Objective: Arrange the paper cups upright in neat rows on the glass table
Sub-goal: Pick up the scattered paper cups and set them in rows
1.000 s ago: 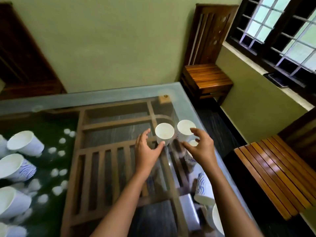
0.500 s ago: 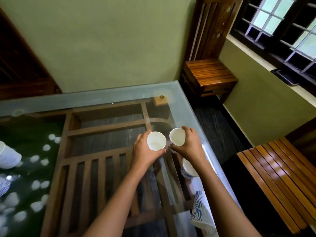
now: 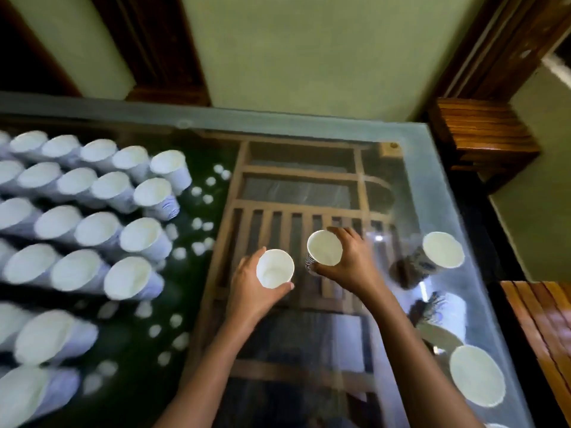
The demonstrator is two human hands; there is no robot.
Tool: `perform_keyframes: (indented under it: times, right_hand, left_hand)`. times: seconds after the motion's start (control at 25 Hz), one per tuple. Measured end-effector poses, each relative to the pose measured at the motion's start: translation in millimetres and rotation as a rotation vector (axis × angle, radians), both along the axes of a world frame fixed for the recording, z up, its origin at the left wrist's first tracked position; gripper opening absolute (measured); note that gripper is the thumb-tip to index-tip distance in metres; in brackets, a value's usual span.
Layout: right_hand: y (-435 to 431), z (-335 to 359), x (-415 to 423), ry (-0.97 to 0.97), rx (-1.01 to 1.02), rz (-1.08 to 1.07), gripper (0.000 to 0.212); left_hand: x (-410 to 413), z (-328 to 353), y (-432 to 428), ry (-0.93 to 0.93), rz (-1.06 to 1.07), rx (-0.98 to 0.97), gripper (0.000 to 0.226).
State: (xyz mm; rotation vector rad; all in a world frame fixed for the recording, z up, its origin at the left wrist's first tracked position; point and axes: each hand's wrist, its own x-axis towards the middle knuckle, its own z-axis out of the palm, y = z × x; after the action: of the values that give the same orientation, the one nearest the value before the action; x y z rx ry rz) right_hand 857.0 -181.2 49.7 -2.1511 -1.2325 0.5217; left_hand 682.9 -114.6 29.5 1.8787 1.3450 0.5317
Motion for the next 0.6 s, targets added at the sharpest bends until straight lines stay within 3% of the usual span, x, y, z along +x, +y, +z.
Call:
perform_keyframes:
  times: [0.32, 0.6]
  right_hand:
    - [28, -5, -179, 0.091, -0.059, 0.406, 0.077]
    - [66, -3, -262, 0.051, -0.056, 0.607, 0.084]
  left_hand:
    - [-201, 9, -43, -0.024, 0.324, 0.064, 0.077]
    - [-272, 12, -54, -0.006, 0.446, 0.079, 0.083]
